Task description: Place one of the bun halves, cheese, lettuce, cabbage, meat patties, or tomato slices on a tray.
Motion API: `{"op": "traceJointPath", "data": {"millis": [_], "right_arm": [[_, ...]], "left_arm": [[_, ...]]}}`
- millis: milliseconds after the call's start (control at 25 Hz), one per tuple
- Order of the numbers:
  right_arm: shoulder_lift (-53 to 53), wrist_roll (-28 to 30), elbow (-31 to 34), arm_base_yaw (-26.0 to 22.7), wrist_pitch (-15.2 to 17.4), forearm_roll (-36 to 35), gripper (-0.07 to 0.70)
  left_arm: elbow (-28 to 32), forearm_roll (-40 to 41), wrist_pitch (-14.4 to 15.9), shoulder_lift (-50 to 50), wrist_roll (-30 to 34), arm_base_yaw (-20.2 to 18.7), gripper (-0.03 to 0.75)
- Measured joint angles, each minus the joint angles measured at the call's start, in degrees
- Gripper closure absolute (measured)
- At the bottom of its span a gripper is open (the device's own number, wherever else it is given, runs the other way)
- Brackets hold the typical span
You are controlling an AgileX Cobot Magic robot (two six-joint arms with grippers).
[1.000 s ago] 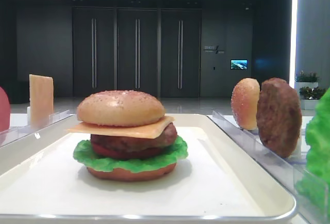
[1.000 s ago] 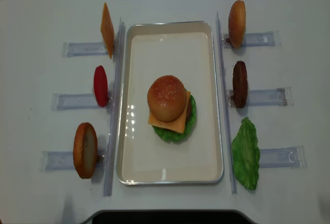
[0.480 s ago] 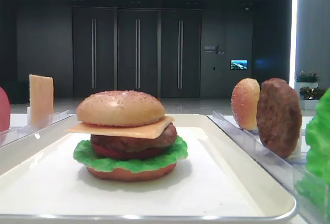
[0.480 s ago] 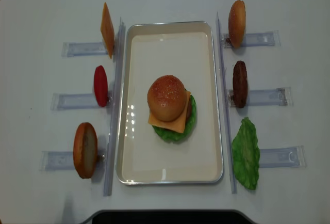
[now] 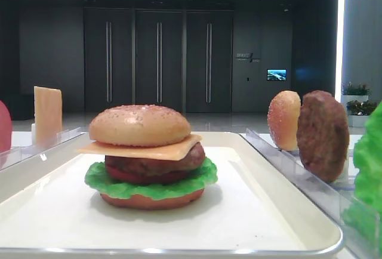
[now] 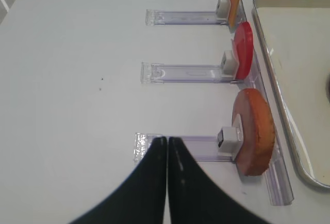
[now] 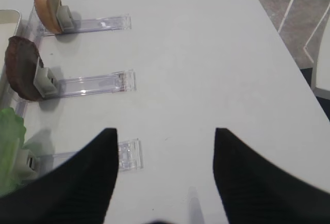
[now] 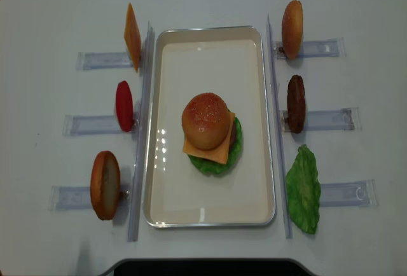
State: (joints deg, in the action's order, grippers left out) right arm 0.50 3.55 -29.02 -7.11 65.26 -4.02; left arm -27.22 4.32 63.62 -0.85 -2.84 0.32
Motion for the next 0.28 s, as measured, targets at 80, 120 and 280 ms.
{"op": "traceJointPath", "data": {"millis": [80, 120, 280], "right_arm": [[0.0, 0.0, 0.0, 0.0, 0.0, 0.0, 0.24], [0.0, 0.0, 0.0, 0.0, -0.1, 0.0, 0.24], [0.0, 0.0, 0.0, 0.0, -0.1, 0.0, 0.24]], "left_arm": [[0.0, 0.0, 0.0, 0.0, 0.0, 0.0, 0.719], [0.0, 0.0, 0.0, 0.0, 0.0, 0.0, 0.719], [0.0, 0.0, 0.0, 0.0, 0.0, 0.0, 0.719]]}}
